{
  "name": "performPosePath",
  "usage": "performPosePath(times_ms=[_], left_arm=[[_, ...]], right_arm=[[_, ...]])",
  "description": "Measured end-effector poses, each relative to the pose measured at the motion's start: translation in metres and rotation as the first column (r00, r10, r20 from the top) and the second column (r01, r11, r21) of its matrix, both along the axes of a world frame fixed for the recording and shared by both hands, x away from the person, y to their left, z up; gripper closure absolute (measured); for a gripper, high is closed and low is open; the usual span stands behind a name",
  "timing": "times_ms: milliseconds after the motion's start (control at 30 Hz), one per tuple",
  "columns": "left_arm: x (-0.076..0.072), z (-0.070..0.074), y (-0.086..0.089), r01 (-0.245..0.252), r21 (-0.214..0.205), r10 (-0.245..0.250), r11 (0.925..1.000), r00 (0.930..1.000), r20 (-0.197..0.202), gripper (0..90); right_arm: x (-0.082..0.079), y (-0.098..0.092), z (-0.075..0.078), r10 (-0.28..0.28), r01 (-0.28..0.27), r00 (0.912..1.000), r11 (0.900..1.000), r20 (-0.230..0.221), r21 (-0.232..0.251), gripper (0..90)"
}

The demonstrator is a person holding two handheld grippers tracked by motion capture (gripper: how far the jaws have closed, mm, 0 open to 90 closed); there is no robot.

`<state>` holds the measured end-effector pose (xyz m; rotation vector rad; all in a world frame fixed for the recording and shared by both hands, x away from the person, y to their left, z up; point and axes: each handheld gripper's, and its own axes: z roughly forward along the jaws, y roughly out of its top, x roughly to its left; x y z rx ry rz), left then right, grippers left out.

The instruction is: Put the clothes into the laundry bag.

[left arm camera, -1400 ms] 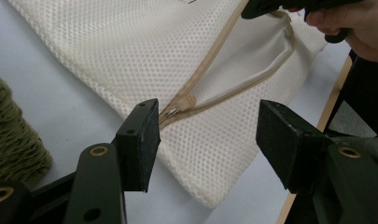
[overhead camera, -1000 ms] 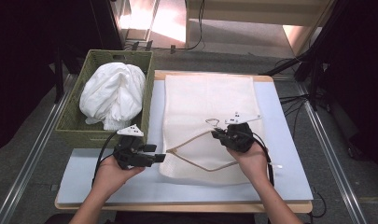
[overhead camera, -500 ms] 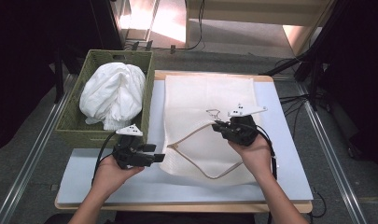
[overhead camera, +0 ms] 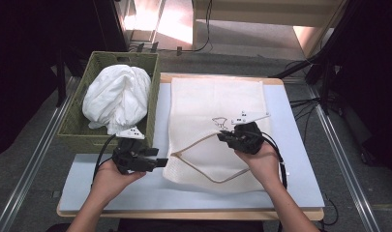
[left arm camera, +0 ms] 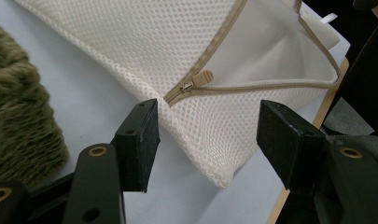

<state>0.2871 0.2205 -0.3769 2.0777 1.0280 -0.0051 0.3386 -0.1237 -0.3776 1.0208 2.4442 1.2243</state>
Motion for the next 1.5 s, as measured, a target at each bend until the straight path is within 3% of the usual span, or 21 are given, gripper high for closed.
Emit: performPosePath(times_ms=[133, 267, 433, 867, 1000, 1400, 1500], left_arm=[[0.001, 0.010, 0.006, -0.007, -0.011, 0.007, 0.9999, 0.9999, -0.009, 35.9], [0.003, 0.022, 0.006, 0.007, 0.031, -0.007, 0.9995, 1.0000, 0.006, 30.2], [0.008, 0.034, 0.012, 0.015, 0.011, -0.015, 0.9998, 0.9998, 0.014, 30.0], [0.027, 0.062, 0.032, 0.023, 0.080, -0.028, 0.9965, 0.9976, 0.063, 28.2], [0.034, 0.072, 0.037, 0.066, 0.116, -0.076, 0.9911, 0.9939, 0.080, 30.1], [0.054, 0.084, 0.058, 0.081, 0.179, -0.096, 0.9805, 0.9924, 0.077, 30.5], [0.058, 0.086, 0.064, 0.068, 0.178, -0.083, 0.9817, 0.9933, 0.080, 30.5]], right_arm=[[0.000, -0.001, 0.000, 0.007, -0.007, 1.0000, 1.0000, 0.002, -0.001, 84.7], [0.001, -0.003, 0.001, 0.004, -0.004, 1.0000, 1.0000, -0.001, 0.006, 84.7], [0.001, -0.003, 0.001, 0.009, -0.009, 1.0000, 1.0000, -0.004, 0.003, 84.6], [0.001, -0.003, 0.000, 0.008, -0.008, 0.9994, 0.9998, -0.032, 0.016, 85.0], [0.001, -0.003, 0.000, 0.015, -0.015, 0.9994, 0.9998, -0.031, 0.012, 84.9], [0.002, -0.003, -0.001, 0.013, -0.013, 0.9990, 0.9998, -0.043, 0.018, 84.7], [0.002, -0.003, -0.001, 0.016, -0.016, 0.9989, 0.9997, -0.043, 0.017, 84.6]])
